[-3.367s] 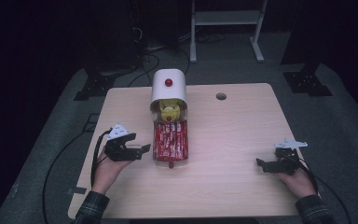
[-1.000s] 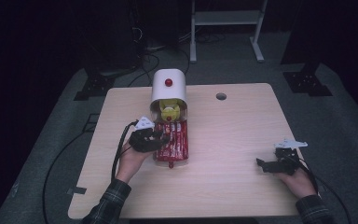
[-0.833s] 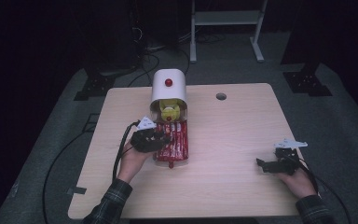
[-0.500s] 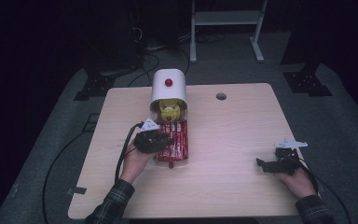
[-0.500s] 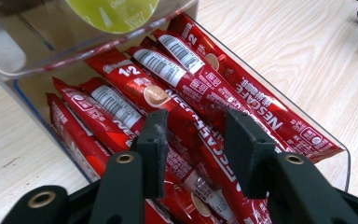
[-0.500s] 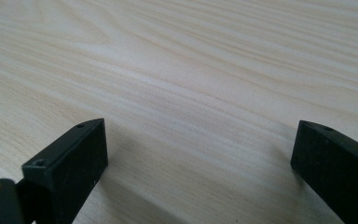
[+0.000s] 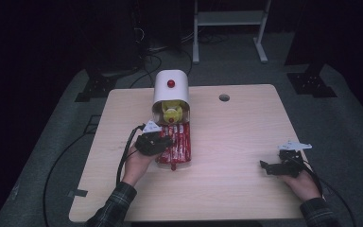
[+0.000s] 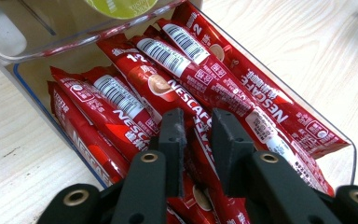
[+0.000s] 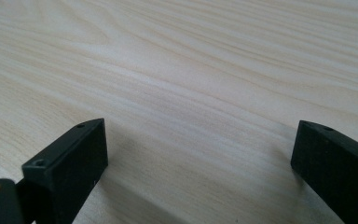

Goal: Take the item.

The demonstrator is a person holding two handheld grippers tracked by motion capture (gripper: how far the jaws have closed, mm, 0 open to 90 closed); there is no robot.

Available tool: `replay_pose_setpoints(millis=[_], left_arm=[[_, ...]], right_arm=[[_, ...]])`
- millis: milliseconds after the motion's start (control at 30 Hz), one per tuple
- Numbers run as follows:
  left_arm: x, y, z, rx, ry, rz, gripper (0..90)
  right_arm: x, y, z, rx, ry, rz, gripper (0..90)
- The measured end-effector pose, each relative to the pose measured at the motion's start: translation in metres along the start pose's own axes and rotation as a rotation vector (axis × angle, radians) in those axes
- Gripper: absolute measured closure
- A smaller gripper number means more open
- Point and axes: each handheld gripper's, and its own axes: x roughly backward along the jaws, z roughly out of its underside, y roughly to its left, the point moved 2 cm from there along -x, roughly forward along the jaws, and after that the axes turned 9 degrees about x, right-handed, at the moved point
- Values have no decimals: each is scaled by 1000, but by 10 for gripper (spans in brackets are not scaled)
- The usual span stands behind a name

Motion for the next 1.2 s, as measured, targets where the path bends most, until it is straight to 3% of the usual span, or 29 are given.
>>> replay_pose_setpoints(millis=[400, 1200], left_arm=[[3, 1, -1, -1, -14, -4, 851], [19, -1, -3, 14, -36, 34, 873]], right_arm=[[0, 0, 0, 0, 0, 0, 29], [0, 0, 0, 0, 1, 0, 29]])
